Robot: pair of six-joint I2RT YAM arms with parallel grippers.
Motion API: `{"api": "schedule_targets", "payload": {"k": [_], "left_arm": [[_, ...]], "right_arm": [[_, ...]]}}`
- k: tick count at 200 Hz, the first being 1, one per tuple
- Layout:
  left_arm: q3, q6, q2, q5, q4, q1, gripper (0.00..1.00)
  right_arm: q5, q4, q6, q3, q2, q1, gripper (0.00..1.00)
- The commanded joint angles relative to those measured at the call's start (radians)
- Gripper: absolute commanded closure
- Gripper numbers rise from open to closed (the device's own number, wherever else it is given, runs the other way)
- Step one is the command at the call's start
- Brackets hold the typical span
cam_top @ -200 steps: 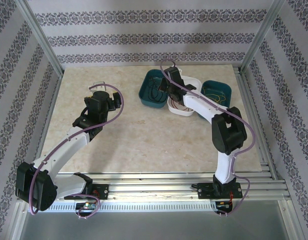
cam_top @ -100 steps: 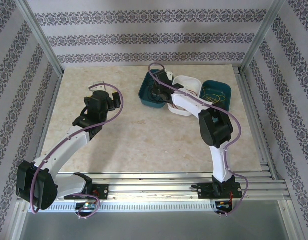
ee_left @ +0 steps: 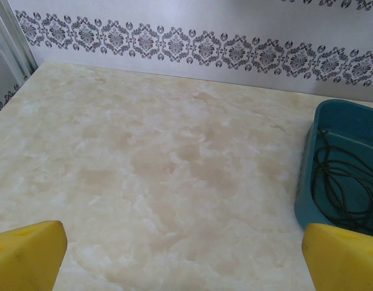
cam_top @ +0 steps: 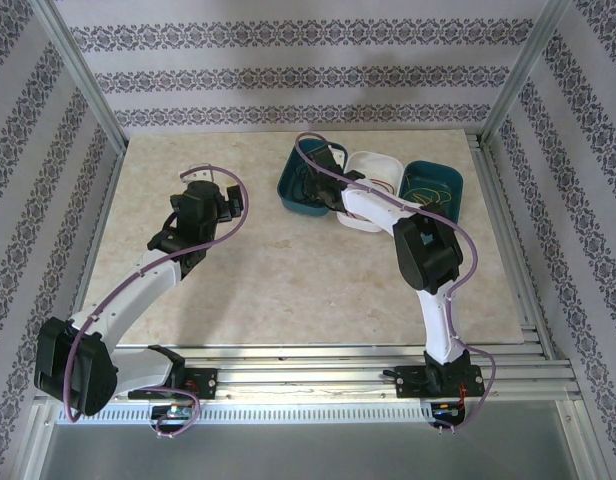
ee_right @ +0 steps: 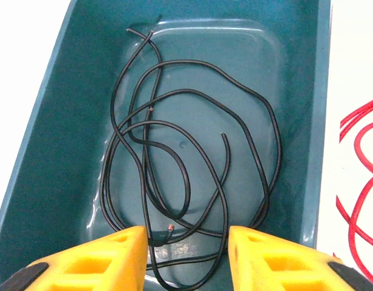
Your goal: Untangle the cables
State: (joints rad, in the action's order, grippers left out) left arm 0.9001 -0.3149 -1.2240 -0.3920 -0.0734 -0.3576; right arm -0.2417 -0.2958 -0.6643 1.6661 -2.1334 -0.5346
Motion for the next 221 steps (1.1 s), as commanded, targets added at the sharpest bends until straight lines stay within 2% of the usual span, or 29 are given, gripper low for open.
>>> {"api": "schedule_targets", "payload": {"k": [1,52,98,125,174,199,221], "left_arm": [[0.029,0.002,-0.005,0.010,0.006,0.015,0.01],[0.042,0.004,-0.007,0.002,-0.003,0.019,0.01],[0.040,0.013,0.006,-0.010,-0.009,0.023,0.01],[0.005,0.042,0.041,-0.010,0.013,0.023,0.01],[-0.081,0.084,0.137,-0.025,0.042,0.023,0.01],[-0.128,0.094,0.175,-0.026,0.052,0.022,0.01],[-0.163,0.093,0.201,-0.039,0.049,0.023,0.01]], "right_arm": [[0.003,0.010,0.041,-0.021,0.087,-0.006,0.56],[0.000,0.041,0.102,-0.118,0.244,-0.002,0.47],[-0.020,0.081,0.136,-0.316,0.445,0.025,0.37],[-0.073,0.101,0.197,-0.456,0.587,0.033,0.27],[-0.148,0.107,0.231,-0.733,0.880,0.106,0.14],[-0.165,0.101,0.230,-0.848,1.018,0.154,0.02],[-0.192,0.104,0.240,-0.934,1.117,0.192,0.02]]}}
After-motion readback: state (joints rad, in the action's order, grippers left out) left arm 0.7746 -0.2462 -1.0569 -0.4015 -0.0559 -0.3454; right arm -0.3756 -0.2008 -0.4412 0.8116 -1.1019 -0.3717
